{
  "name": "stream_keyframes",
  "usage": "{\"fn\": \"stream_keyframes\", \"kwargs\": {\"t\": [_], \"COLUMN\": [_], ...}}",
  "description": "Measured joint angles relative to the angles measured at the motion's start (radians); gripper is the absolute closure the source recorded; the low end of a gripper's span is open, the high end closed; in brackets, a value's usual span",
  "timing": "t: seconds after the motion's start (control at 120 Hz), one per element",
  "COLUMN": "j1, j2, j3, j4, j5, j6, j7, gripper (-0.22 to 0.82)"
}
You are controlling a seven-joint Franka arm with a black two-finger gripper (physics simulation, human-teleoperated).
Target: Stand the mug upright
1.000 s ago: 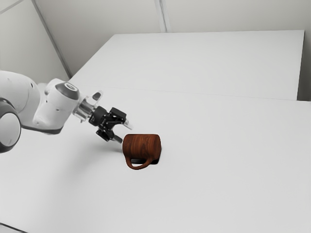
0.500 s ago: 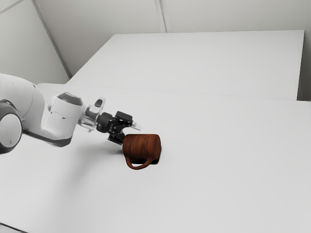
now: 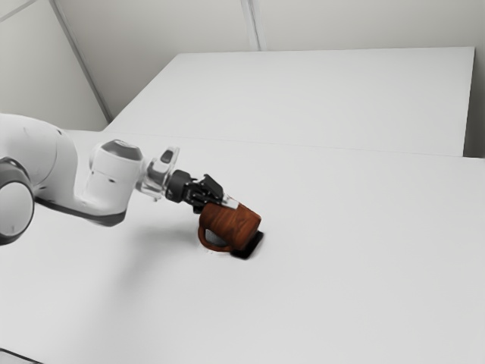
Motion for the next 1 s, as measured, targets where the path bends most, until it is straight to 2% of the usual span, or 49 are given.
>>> {"fn": "stream_keyframes", "kwargs": {"t": [0.175, 0.308, 0.458, 0.65, 0.8, 1.0], "j1": [-0.021, -0.068, -0.185, -0.268, -0.310, -0.322], "j2": [-0.053, -0.093, -0.147, -0.169, -0.156, -0.149], "j3": [-0.001, -0.001, -0.001, 0.000, 0.001, 0.002], "j4": [-0.009, 0.001, 0.002, 0.000, -0.007, -0.035], "j5": [0.031, 0.215, 0.593, 0.986, 1.119, 1.169], "j6": [0.013, 0.099, 0.244, 0.340, 0.406, 0.463], "j7": [-0.008, -0.077, -0.241, -0.500, -0.668, -0.843], "gripper": [0.75, 0.76, 0.77, 0.78, 0.78, 0.78]}}
